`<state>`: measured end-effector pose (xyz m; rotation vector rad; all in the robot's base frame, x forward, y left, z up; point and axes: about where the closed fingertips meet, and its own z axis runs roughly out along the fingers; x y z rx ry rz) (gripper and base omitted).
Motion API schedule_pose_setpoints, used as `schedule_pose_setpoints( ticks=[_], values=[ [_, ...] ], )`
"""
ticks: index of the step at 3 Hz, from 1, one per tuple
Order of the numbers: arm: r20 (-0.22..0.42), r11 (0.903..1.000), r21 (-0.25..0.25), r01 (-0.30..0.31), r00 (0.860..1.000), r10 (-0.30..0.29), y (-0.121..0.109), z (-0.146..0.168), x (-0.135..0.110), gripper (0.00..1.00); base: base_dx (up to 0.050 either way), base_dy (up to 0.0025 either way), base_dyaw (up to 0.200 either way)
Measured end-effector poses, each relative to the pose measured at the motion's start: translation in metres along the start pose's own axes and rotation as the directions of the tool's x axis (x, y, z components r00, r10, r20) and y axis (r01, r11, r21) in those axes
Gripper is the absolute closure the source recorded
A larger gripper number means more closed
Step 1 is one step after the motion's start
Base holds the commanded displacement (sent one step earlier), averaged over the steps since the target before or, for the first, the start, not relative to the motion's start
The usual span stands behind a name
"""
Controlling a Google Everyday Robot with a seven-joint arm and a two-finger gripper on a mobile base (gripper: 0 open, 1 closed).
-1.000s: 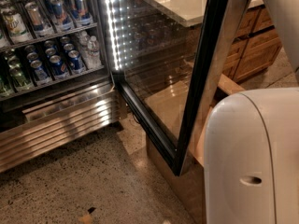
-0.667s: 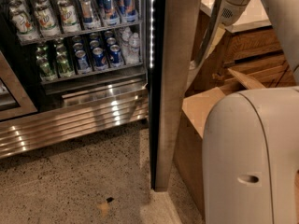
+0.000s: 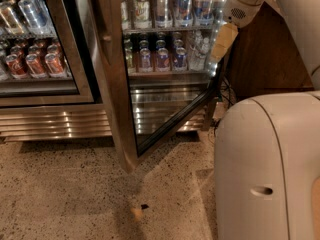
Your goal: Close right fridge door
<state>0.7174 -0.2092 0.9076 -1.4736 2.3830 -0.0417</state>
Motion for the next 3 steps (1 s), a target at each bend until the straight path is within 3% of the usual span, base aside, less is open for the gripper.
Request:
schedule_pose_setpoints(
  ticks=[2,3],
  values=[
    [0.000,1.0000,0.000,0.000,1.000,0.000,0.0031,-0.0013,0.0031,0.00,0.000,-0.00007,0.195],
    [0.000,1.0000,0.000,0.000,1.000,0.000,0.0031,-0.0013,0.0030,0.00,0.000,0.00000,0.000]
  ],
)
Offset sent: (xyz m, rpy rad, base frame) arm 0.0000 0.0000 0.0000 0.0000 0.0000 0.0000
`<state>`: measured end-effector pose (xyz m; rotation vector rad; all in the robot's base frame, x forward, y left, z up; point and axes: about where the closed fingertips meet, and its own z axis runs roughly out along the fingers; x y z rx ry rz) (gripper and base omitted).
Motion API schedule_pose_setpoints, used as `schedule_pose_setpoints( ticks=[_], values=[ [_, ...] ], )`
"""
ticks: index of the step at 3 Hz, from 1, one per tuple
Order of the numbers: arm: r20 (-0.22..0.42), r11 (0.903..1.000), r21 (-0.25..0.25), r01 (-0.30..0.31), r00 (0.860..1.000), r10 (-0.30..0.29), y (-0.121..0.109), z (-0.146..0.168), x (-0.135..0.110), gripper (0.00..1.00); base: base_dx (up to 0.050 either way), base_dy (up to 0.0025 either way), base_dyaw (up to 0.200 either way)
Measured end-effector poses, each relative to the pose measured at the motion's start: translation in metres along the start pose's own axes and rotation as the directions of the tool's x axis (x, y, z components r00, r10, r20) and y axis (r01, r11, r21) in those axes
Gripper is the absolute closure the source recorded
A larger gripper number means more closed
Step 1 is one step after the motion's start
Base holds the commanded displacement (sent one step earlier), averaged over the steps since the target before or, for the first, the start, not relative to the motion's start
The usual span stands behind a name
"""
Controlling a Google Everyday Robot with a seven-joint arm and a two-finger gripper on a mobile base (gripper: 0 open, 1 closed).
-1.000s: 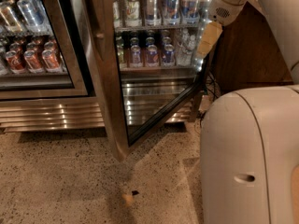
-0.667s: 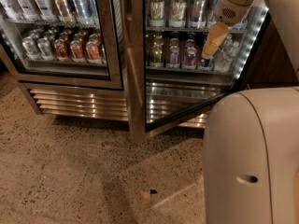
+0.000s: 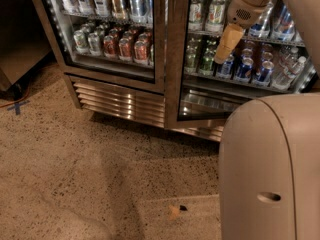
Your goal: Close right fridge door
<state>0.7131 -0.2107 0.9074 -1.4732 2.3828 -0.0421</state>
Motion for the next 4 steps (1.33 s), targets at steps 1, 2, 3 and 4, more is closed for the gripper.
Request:
schedule_pose_setpoints(
  ticks=[1,2,3,4],
  values=[
    [-0.006,1.0000,0.006,-0.003,1.000,0.003,-0.0006,0.0016,0.0004,0.00,0.000,0.00000,0.000],
    [-0.018,0.9997,0.019,-0.016,1.000,0.016,-0.0037,0.0050,0.0002,0.19,0.000,0.00000,0.000],
    [-0.023,0.9994,0.025,-0.022,0.999,0.023,-0.0048,0.0065,0.0001,0.42,0.000,0.00000,0.000],
    [-0.024,0.9994,0.027,-0.022,0.999,0.023,-0.0049,0.0066,0.0000,0.65,0.000,0.00000,0.000]
  ],
)
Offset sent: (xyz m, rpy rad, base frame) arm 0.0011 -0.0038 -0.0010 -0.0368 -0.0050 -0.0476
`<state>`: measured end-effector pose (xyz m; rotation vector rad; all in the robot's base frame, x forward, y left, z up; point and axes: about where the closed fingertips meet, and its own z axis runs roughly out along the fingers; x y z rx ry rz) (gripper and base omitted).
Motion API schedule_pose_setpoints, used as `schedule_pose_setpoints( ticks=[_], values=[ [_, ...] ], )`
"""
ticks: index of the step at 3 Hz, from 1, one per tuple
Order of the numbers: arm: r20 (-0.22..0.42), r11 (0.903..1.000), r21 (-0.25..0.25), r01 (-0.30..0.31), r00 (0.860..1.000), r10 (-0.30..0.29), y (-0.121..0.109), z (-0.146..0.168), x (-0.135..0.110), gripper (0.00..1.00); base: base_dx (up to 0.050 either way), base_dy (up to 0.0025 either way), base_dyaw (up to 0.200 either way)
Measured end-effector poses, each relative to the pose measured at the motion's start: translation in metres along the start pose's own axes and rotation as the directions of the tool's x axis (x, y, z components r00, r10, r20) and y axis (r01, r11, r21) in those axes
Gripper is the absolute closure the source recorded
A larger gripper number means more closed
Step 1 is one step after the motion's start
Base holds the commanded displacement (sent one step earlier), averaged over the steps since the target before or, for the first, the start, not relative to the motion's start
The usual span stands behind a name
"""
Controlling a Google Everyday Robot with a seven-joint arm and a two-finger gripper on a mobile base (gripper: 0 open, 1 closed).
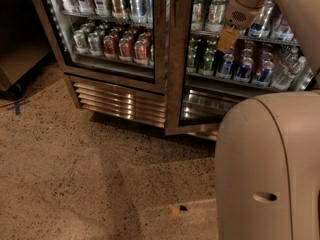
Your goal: Close right fridge door
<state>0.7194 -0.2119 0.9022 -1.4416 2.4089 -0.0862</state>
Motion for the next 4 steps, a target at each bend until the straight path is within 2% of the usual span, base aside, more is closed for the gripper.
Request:
schedule_pose_setpoints(
  ticks=[1,2,3,4],
  values=[
    [0.000,1.0000,0.001,0.000,1.000,0.000,0.0000,-0.0001,0.0000,0.89,0.000,0.00000,0.000],
    [0.000,1.0000,0.001,0.000,1.000,0.000,0.0000,0.0000,-0.0001,1.00,0.044,0.00207,0.094],
    [0.000,1.0000,0.001,0.000,1.000,0.000,0.0000,0.0000,-0.0001,1.00,0.048,0.00011,-0.002],
    [0.000,1.0000,0.001,0.000,1.000,0.000,0.0000,0.0000,-0.0001,1.00,0.042,-0.00225,-0.106]
  ],
)
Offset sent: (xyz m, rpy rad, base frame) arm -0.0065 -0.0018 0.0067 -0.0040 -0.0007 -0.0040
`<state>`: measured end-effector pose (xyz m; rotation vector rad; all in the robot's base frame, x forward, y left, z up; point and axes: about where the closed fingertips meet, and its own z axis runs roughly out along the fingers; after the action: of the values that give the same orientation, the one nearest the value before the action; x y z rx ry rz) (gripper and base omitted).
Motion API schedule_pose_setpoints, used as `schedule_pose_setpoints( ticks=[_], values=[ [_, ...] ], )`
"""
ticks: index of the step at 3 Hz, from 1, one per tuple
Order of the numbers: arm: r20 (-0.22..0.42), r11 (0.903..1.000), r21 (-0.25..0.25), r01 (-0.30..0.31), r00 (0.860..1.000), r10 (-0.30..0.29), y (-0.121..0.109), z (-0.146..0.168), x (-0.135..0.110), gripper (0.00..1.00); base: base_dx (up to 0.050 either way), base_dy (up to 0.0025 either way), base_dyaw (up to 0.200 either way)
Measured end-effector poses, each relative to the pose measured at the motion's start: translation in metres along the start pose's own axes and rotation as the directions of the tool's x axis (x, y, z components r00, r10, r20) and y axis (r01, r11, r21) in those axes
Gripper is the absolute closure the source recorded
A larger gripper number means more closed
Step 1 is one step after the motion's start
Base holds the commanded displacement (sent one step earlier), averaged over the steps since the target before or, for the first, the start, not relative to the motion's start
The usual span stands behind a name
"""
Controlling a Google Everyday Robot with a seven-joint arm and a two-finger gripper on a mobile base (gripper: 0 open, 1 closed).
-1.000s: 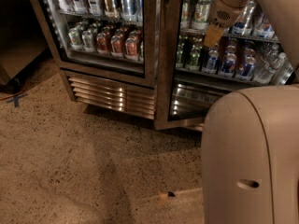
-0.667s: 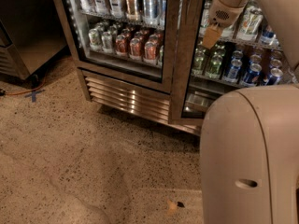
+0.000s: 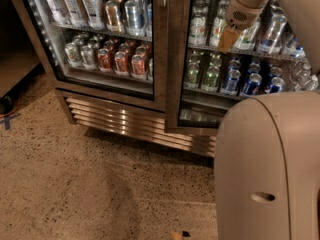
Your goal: Close right fridge door
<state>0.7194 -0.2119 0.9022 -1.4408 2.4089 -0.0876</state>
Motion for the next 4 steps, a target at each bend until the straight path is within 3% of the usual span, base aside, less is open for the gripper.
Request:
schedule_pose_setpoints(
  ticks=[1,3,4],
  values=[
    [0.000,1.0000,0.000,0.000,1.000,0.000,0.0000,0.0000,0.0000,1.00,0.044,0.00207,0.094],
    [0.000,1.0000,0.000,0.000,1.000,0.000,0.0000,0.0000,0.0000,1.00,0.049,0.00000,0.000],
    [0.001,1.0000,0.002,0.000,1.000,0.000,0.0004,0.0000,0.0000,1.00,0.000,0.00000,0.000]
  ],
)
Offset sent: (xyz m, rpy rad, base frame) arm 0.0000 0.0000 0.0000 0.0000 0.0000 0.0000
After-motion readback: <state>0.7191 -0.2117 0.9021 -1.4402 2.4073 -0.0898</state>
